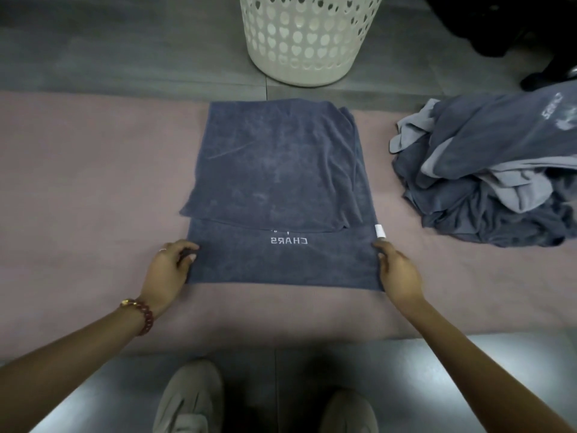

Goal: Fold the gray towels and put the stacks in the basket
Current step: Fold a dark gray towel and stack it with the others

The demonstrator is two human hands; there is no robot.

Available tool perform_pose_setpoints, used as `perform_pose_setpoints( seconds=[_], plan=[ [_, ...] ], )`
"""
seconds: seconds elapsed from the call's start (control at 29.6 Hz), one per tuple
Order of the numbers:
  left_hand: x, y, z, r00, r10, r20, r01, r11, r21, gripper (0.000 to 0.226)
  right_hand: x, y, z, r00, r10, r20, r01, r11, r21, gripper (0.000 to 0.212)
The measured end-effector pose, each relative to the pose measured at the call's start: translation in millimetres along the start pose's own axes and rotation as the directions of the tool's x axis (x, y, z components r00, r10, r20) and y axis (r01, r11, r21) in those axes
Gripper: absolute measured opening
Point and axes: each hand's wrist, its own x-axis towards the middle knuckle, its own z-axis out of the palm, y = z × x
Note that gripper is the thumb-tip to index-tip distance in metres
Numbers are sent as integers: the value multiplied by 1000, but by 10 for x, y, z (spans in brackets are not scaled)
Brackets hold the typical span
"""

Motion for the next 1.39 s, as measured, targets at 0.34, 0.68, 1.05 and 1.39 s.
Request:
perform_pose_setpoints(
  seconds=[0.34, 0.68, 1.05, 1.39],
  plan=[
    [508, 109, -189, 995, -70, -72, 71, 997, 5, 29, 465, -439, -197, 988, 143, 52, -151, 889, 433, 31],
    [1086, 110, 49, 896, -442, 32, 436, 866, -242, 30, 860, -709, 0, 901, 266, 342, -433, 555, 710, 26],
    [1163, 389, -32, 788, -605, 117, 512, 537, -670, 33, 903, -539, -301, 943, 185, 277, -331, 425, 843, 32],
    [1030, 489, -110, 693, -618, 372, 709, 490, -507, 24, 933, -672, -332, 959, 155, 237, -283, 502, 817, 17]
  ],
)
